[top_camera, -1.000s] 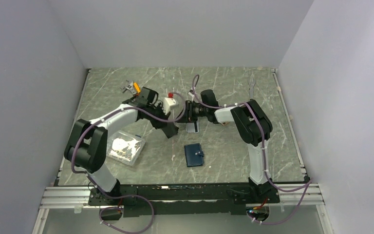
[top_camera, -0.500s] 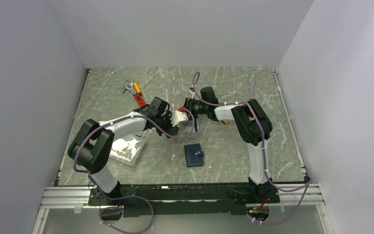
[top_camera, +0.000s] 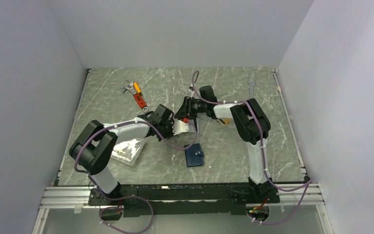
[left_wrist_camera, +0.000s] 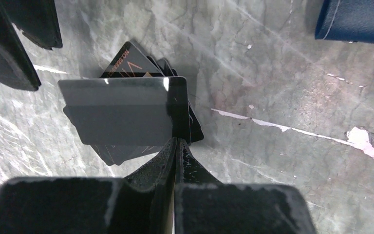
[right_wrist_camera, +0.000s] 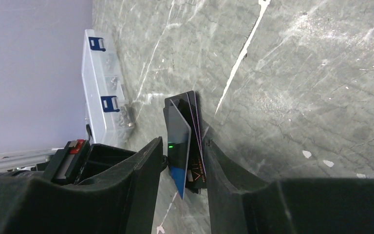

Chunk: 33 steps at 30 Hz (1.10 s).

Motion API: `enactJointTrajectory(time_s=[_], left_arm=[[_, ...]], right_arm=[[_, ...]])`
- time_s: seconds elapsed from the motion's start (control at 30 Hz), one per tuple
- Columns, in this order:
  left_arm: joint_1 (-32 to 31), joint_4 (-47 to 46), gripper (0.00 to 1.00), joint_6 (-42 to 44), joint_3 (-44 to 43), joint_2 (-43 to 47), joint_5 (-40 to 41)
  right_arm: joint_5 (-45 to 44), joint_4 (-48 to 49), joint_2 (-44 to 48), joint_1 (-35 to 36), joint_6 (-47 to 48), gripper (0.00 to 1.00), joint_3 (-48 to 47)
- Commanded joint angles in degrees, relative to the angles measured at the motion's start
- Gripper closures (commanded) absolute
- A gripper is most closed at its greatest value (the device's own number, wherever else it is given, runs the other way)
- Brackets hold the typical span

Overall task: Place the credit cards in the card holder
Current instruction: Pick up the credit card from the storage box.

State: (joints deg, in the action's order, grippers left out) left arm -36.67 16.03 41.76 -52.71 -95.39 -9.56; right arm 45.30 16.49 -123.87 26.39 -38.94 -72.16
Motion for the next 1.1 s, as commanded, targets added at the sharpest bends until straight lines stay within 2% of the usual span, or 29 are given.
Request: enactJointTrajectory(time_s=[0.0, 0.7, 0.8, 0.97, 1.07], left_arm=[[-1.37, -1.77, 0.94, 1.91, 0.28, 0.89, 1.69], [-2.74, -1.56, 0.97, 4.7, 2.47, 0.48, 3.76], [-2.82, -1.37, 0.98, 4.88, 2.27, 0.1, 4.13], [-2.8, -1.53, 0.99, 5.23, 2.49, -0.15, 4.52], [-2.71, -1.3, 0.99, 4.87, 2.0, -0.31, 4.41]], right_arm=[[1.57, 0.7, 0.1, -0.06, 1.07, 0.58, -1.54], [3.32, 0.27, -1.64, 3.21, 1.88, 0.6, -1.08], [3.49, 0.69, -1.61, 3.44, 1.6, 0.63, -0.78], [4.82, 2.75, -1.63, 3.88, -0.01, 0.8, 0.5], [5.52, 3.46, -1.8, 4.7, -0.51, 0.82, 1.11]])
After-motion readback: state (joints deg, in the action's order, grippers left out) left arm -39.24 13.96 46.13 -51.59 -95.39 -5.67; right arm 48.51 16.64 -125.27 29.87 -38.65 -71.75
